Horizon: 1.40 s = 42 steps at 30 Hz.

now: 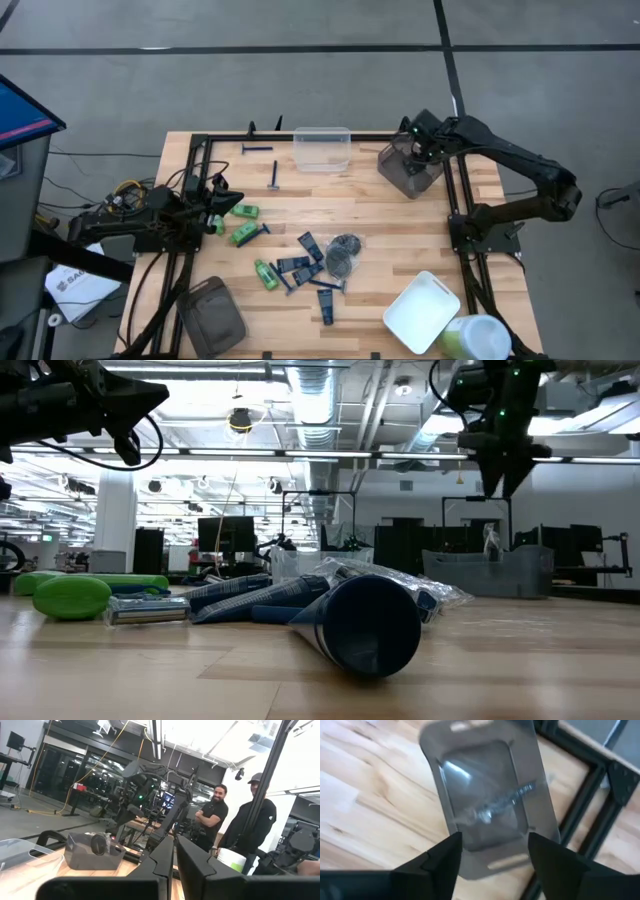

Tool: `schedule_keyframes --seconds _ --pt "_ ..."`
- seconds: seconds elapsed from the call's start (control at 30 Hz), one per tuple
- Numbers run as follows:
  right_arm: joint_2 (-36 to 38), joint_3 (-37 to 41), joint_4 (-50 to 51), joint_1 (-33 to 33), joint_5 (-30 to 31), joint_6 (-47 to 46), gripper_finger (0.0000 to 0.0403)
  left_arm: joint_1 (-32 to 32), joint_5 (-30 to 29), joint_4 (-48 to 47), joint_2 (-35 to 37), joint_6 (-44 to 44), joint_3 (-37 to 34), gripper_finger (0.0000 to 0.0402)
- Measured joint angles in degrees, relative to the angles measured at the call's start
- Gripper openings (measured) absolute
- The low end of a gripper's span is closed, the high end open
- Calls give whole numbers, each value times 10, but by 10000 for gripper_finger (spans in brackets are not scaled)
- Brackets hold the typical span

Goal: Pick & Place Travel size toiletries
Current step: Put the black hairbrush into the top black bin

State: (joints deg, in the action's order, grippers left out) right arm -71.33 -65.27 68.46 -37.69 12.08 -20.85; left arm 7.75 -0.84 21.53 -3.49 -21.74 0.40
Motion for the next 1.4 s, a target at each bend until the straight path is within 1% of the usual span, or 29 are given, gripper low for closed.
schedule_keyframes --seconds 0.07,0.13,0.33,0.4,0.5,0.6,0.7,0.83,0.97,1.23,1.4 --pt "-8 3 17 -1 0 0 188 0 0 0 0 0 0 19" --pt "-20 4 27 -5 5 3 154 0 0 0 0 0 0 19" --pt "-75 4 20 -9 20 35 27 0 0 0 0 0 0 19" --pt "-101 4 20 -8 20 46 8 0 0 0 0 0 0 19" --pt "-138 4 15 -8 20 48 19 0 0 0 0 -1 0 19" --pt "-172 4 -13 -12 20 64 25 0 0 0 0 -2 0 19" --pt "-192 4 -58 -12 17 75 16 0 0 0 0 -2 0 19" --pt "-197 -6 -95 -1 15 93 2 0 0 0 0 -2 0 19" --pt "-175 -28 -126 14 15 118 6 0 0 0 0 -2 0 19" --pt "-93 -83 -134 56 13 122 15 0 0 0 0 -2 0 19" --pt "-34 -92 -165 119 -31 157 28 0 0 0 0 0 0 19"
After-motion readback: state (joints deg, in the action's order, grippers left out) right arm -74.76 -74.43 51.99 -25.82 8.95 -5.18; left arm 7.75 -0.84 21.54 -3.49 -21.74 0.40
